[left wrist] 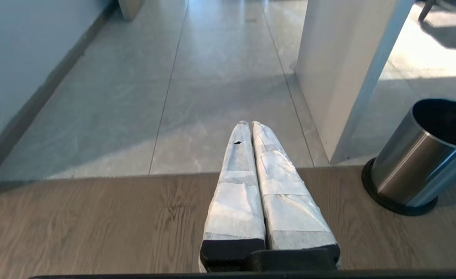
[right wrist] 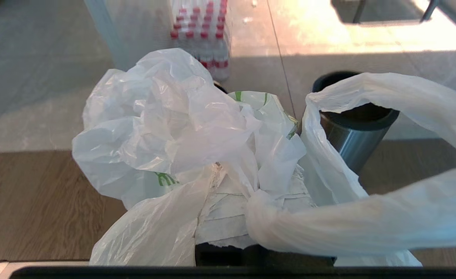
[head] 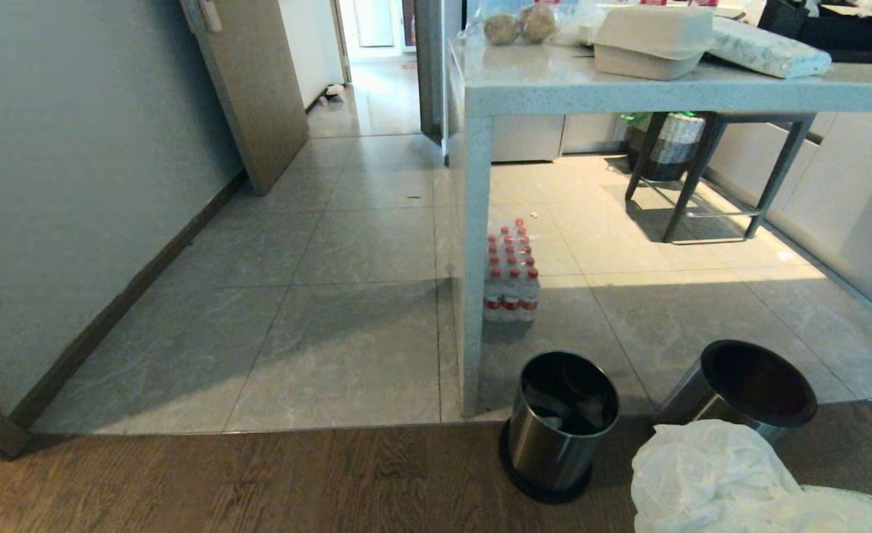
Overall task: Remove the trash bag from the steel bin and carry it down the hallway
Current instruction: Put the trash bag at the door
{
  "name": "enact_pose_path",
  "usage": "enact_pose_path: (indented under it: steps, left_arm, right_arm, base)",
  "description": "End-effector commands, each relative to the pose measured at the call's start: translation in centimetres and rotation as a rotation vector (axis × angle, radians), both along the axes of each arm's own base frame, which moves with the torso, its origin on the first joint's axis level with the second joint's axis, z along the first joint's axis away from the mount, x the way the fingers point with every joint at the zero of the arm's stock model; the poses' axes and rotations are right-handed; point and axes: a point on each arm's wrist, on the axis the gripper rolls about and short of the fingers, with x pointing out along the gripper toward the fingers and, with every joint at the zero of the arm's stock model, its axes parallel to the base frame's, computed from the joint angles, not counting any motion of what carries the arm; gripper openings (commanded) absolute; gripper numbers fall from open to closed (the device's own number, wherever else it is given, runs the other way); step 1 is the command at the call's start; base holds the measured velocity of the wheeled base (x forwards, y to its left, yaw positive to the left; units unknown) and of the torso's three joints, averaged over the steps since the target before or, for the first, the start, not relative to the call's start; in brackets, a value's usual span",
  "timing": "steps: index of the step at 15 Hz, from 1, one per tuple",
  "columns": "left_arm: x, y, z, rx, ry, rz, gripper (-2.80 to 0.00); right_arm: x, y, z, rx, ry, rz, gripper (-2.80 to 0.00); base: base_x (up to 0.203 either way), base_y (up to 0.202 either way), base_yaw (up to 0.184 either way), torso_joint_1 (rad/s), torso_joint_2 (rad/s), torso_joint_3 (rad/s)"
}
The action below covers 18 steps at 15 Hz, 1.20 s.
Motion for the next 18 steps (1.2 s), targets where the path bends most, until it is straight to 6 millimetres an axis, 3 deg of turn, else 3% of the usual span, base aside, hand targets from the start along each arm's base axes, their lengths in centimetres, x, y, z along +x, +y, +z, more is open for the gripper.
enact_pose_path:
  steps: [1,11,18]
  left_arm:
    - [0.0,0.0,-0.05,-0.001,0.0,0.0,-2.8]
    - [0.0,0.0,-0.06,0.001,0.001,-0.001,-2.8]
    - [0.0,0.0,-0.06,0.001,0.001,-0.001,-2.8]
  right_arm:
    - [0.04,0.0,-0.03,0.0,0.005,0.0,-2.8]
    - [0.04,0.0,-0.03,0.0,0.004,0.0,-2.8]
    - [0.04,0.0,-0.03,0.0,0.004,0.0,-2.8]
  base:
    - [0.0,0.0,0.0,0.002,0.01,0.154]
    - [0.0,0.005,-0.001,0.002,0.0,0.017]
    - [0.0,0.178,-0.001,0.001,0.0,0.001]
